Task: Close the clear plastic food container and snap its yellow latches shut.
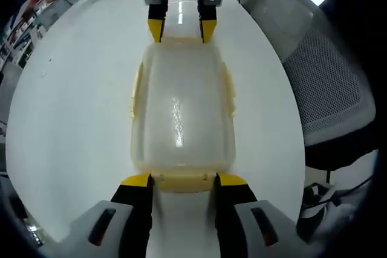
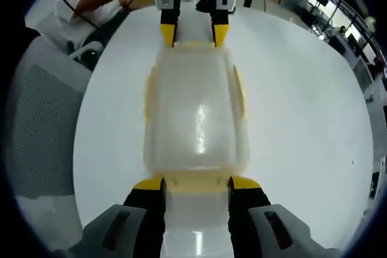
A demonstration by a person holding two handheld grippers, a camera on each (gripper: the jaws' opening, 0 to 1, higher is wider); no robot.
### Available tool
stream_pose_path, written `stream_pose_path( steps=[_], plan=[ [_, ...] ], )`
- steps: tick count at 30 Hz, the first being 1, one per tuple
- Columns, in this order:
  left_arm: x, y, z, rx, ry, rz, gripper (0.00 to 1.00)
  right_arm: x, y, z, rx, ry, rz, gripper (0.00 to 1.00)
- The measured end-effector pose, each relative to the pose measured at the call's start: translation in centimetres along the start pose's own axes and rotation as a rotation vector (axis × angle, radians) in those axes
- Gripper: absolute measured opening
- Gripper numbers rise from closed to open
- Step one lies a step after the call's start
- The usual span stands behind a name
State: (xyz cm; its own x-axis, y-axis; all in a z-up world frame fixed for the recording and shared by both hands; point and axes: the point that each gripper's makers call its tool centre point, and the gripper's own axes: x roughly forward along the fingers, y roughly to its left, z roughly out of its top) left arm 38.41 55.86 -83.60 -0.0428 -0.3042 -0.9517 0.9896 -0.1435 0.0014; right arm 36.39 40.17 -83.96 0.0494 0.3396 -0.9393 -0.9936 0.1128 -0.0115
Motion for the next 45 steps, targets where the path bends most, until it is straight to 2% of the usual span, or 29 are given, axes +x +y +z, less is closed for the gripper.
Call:
stream_pose_path(
  steps=[7,12,24,36,45],
  plan=[
    [-0.7,0.0,0.5,-0.005,-0.03,0.012,0.39,-0.5,0.0,-0.2,0.002,-0.015,-0.001,0.4],
    [-0.8,-0.1,0.3,-0.019,-0.021,0.021,0.39,-1.0,-0.1,0.3,-0.016,-0.038,-0.003,0.4],
    [-2.7,-0.7,0.7,-0.064,-0.055,0.03,0.39,-3.0,-0.2,1.3,-0.067,-0.054,-0.014,0.4],
    [-5.2,-0.7,2.6,-0.065,-0.082,0.032,0.39,-5.5,-0.5,1.2,-0.08,-0.054,-0.019,0.4],
    [-6.1,-0.1,3.8,-0.058,-0.088,0.031,0.39,-6.9,-1.0,1.0,-0.076,-0.06,-0.025,0.4]
  ],
)
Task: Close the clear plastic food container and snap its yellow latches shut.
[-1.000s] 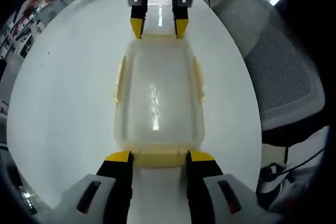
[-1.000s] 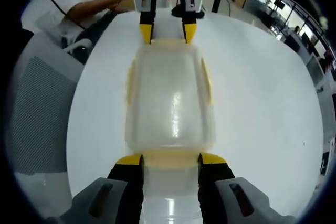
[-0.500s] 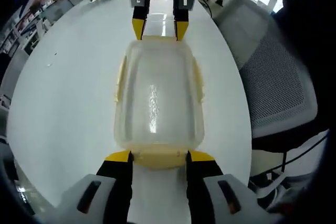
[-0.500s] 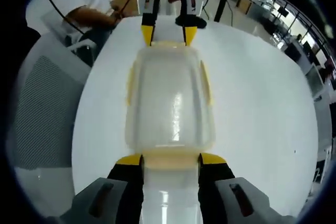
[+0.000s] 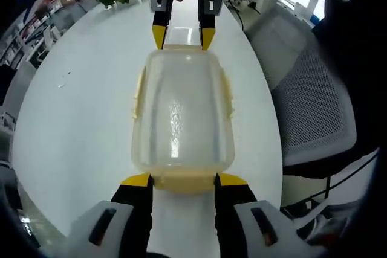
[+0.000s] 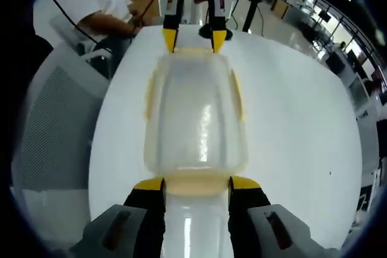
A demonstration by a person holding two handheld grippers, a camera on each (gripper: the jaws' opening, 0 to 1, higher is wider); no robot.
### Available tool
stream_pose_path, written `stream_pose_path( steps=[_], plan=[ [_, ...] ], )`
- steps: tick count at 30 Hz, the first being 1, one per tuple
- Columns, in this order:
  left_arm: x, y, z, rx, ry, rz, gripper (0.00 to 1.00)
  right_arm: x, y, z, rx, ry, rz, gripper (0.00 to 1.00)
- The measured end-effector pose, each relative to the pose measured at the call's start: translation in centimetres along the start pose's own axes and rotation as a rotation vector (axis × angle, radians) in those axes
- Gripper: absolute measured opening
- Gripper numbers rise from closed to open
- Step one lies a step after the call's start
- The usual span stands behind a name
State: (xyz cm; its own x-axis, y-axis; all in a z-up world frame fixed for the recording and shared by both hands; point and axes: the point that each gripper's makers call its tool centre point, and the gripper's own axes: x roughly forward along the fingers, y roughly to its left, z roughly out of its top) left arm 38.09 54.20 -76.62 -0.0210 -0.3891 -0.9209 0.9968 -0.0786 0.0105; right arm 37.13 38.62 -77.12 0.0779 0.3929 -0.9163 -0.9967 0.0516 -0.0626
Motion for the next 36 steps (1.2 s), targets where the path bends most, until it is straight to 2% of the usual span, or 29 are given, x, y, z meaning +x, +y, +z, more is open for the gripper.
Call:
stream_pose_path(
  steps=[7,13,21,36],
  plan=[
    [0.1,0.0,0.6,-0.004,-0.006,-0.011,0.39,-0.4,0.0,-0.5,0.0,0.002,0.001,0.4],
    [0.3,-0.1,1.6,-0.023,-0.021,-0.028,0.39,-0.9,0.0,-1.6,-0.007,0.009,0.003,0.4],
    [1.0,0.3,3.1,-0.004,-0.022,-0.025,0.39,-1.5,0.0,-2.9,0.001,0.025,-0.003,0.4],
    [2.4,0.3,7.2,0.012,-0.048,-0.034,0.39,-3.3,0.3,-7.0,0.022,0.044,-0.004,0.4]
  ],
)
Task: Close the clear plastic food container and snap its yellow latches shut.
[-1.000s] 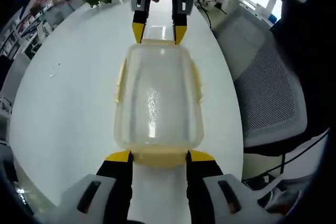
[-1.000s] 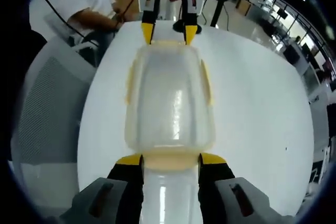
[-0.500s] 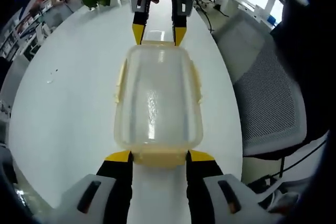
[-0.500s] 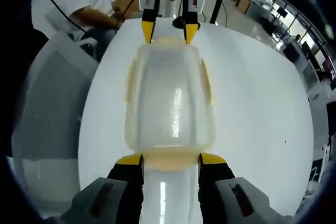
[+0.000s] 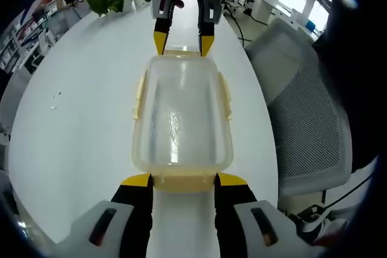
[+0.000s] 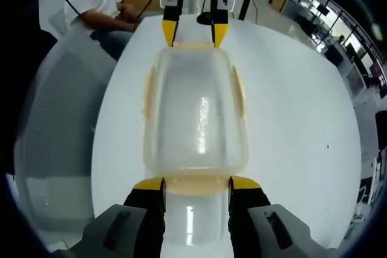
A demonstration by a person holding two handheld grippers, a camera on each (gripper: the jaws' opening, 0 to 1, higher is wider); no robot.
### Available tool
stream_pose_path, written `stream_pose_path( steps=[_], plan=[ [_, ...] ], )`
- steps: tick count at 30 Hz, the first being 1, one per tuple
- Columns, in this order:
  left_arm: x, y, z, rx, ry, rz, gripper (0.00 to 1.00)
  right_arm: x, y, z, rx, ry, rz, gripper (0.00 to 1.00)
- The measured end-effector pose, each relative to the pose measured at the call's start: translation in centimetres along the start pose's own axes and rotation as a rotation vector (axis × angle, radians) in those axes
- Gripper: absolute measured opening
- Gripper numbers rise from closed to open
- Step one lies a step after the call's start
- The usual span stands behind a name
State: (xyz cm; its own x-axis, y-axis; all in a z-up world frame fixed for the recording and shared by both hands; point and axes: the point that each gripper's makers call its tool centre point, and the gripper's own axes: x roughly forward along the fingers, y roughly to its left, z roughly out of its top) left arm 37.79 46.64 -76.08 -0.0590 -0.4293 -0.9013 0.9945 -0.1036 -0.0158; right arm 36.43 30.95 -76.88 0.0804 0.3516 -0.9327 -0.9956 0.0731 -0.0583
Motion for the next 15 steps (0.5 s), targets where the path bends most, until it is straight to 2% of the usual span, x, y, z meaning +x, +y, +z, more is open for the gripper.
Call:
stream_pose_path(
  steps=[15],
  plan=[
    [2.0,0.0,3.4,-0.003,0.001,-0.007,0.39,-1.3,0.1,-3.7,0.002,0.01,-0.001,0.4]
  ],
)
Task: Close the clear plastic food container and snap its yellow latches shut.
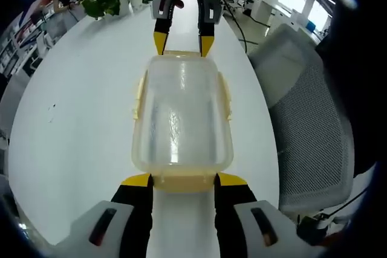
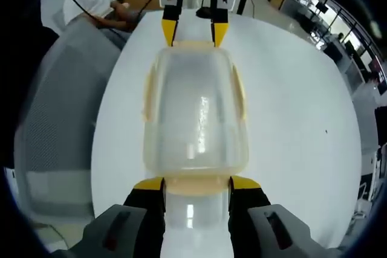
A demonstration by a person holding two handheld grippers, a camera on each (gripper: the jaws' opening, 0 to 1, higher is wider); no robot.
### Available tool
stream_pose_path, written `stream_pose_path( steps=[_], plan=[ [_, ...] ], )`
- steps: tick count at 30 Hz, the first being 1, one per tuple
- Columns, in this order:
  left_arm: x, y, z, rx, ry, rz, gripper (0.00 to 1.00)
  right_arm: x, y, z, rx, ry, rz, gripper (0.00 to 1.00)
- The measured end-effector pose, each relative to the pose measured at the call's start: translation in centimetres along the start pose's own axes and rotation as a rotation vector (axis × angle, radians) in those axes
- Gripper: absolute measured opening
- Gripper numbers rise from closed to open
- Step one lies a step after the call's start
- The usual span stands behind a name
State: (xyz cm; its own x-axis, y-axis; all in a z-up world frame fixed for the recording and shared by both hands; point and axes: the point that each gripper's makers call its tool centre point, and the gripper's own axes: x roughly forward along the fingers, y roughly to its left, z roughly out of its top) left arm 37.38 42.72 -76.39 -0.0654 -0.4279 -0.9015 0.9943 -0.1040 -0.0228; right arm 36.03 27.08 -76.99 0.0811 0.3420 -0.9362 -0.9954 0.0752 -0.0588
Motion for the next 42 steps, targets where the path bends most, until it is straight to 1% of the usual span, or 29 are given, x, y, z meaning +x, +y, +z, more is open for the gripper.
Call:
stream_pose_path(
  steps=[10,25,32,42],
  plan=[
    [1.1,0.0,1.9,0.0,-0.01,-0.01,0.39,-0.4,0.2,-2.3,0.011,0.004,0.004,0.4],
    [2.5,0.3,4.4,-0.001,-0.018,-0.011,0.39,-1.2,0.0,-5.0,0.013,0.012,0.0,0.4],
    [3.2,0.2,5.8,-0.007,-0.034,-0.03,0.39,-1.6,0.3,-6.6,0.019,0.022,0.008,0.4],
    [4.0,0.2,7.3,-0.004,-0.034,-0.035,0.39,-2.1,0.3,-8.2,0.032,0.027,0.013,0.4]
  ],
)
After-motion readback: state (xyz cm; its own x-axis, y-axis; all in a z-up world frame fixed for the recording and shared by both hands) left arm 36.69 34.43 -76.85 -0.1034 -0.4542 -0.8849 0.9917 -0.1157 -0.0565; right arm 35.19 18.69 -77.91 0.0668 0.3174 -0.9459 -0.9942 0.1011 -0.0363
